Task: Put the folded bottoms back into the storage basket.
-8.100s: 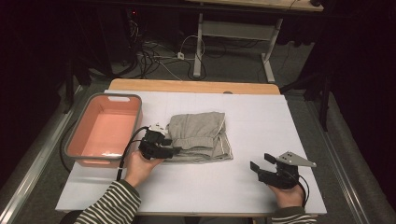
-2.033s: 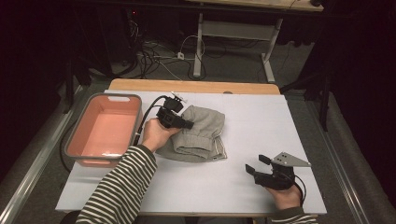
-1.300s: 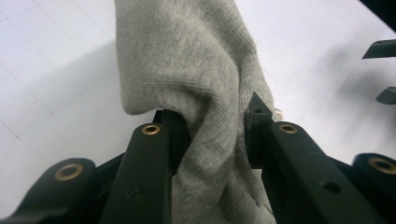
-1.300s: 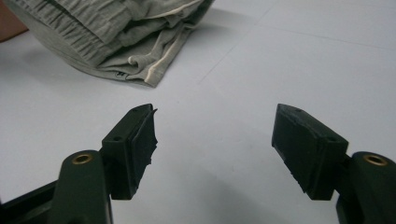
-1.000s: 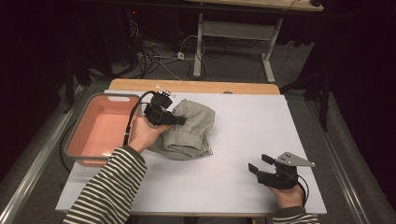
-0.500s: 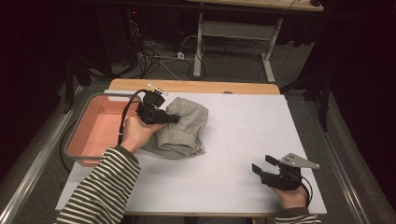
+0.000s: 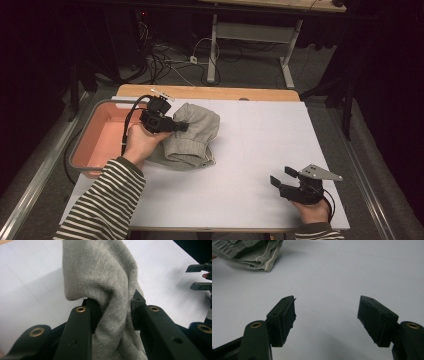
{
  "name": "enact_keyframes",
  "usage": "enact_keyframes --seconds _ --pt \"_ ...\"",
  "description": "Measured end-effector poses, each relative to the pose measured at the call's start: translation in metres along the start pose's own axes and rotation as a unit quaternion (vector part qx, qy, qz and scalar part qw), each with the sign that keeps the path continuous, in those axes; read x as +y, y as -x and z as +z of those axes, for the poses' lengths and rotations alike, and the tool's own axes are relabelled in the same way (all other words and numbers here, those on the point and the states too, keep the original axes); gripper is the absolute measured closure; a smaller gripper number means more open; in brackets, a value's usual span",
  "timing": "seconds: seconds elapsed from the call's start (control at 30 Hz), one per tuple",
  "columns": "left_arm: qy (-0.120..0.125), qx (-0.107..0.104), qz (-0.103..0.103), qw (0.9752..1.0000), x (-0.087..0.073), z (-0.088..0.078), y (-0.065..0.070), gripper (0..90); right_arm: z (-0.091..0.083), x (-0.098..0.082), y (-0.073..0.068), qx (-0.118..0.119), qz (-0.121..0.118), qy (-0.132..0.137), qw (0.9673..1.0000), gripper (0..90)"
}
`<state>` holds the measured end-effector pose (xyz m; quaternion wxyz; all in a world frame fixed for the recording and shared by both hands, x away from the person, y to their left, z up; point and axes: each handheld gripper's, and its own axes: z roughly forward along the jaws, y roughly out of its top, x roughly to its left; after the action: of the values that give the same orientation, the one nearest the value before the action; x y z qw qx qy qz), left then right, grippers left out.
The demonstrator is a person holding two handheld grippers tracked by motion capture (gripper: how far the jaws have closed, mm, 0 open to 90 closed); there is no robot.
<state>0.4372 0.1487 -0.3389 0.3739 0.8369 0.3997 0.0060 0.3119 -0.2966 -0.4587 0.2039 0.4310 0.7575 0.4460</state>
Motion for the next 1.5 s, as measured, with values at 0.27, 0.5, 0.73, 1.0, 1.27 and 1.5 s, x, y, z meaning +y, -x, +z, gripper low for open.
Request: enact_keyframes --seconds 0.27,0.5,0.73,1.0,1.27,1.5 --pt "0.005 0.000 -0.005 1.0000 -0.004 -0.009 -0.002 68.0 0.000 0.000 0.001 0.000 0.000 0.000 1.0000 30.8" --pt "0.012 0.004 -0.008 0.9999 -0.006 -0.018 -0.005 68.0 0.001 0.000 0.001 0.000 0.000 -0.001 1.0000 30.8" --pt "0.020 0.009 -0.010 0.9997 -0.008 -0.030 -0.008 67.9 0.001 0.001 0.001 0.000 0.001 0.001 1.0000 30.8" --pt "0.023 0.017 -0.013 0.9995 -0.010 -0.043 -0.013 67.9 0.001 0.001 0.001 -0.001 0.001 0.000 1.0000 30.8" --pt "0.031 0.016 -0.021 0.9992 -0.012 -0.051 -0.017 67.8 0.001 0.001 0.001 -0.002 0.002 0.001 1.0000 30.8" --pt "0.037 0.017 -0.025 0.9989 -0.015 -0.059 -0.021 67.8 0.001 0.000 0.001 -0.002 0.002 0.001 1.0000 30.9"
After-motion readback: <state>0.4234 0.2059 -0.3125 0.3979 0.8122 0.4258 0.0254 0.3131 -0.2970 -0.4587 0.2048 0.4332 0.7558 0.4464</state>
